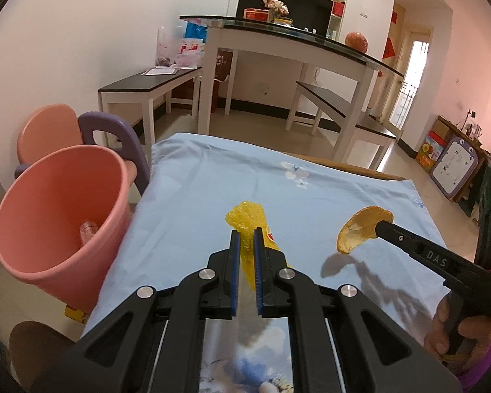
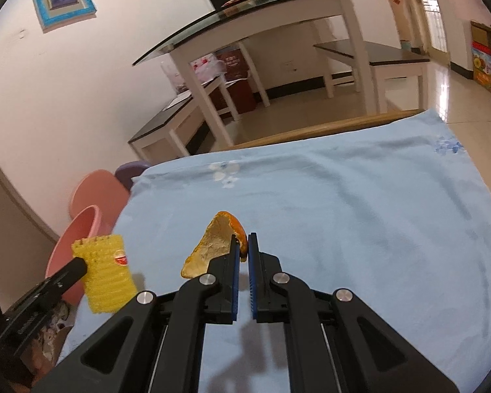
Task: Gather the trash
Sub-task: 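Carry the yellow net and orange peel over the pink bucket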
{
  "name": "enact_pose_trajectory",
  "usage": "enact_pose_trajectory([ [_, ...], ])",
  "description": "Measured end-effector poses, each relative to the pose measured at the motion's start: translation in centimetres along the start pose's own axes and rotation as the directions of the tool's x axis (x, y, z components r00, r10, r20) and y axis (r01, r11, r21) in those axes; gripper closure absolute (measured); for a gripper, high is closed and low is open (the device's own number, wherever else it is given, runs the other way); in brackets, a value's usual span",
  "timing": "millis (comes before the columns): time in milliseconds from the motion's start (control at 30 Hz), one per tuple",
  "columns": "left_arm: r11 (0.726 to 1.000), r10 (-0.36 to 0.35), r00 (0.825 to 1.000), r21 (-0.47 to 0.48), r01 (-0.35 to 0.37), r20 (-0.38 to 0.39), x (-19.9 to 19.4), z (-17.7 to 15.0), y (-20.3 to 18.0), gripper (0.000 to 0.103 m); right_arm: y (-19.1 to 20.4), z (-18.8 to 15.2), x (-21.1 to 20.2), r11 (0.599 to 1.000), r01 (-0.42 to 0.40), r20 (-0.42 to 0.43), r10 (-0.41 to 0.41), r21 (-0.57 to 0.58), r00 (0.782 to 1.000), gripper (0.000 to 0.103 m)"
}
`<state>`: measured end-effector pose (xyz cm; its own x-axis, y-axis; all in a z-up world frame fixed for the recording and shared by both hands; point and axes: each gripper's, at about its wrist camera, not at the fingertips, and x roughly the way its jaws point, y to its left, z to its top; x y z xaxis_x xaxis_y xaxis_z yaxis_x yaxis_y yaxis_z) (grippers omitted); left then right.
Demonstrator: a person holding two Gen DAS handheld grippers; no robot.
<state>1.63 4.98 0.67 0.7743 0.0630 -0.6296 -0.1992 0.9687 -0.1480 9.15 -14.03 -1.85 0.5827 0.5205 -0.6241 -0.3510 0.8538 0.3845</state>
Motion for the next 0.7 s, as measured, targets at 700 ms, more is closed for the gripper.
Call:
enact_pose_trajectory([
  [700,0.989,0.1,0.993,-0.118,-0.091,0.068,-3.7,0.1,7.0,0.096,12.9,0.4,1.8,0.967,-0.139,-0.056,0.129,-0.215,0.99,0.098],
])
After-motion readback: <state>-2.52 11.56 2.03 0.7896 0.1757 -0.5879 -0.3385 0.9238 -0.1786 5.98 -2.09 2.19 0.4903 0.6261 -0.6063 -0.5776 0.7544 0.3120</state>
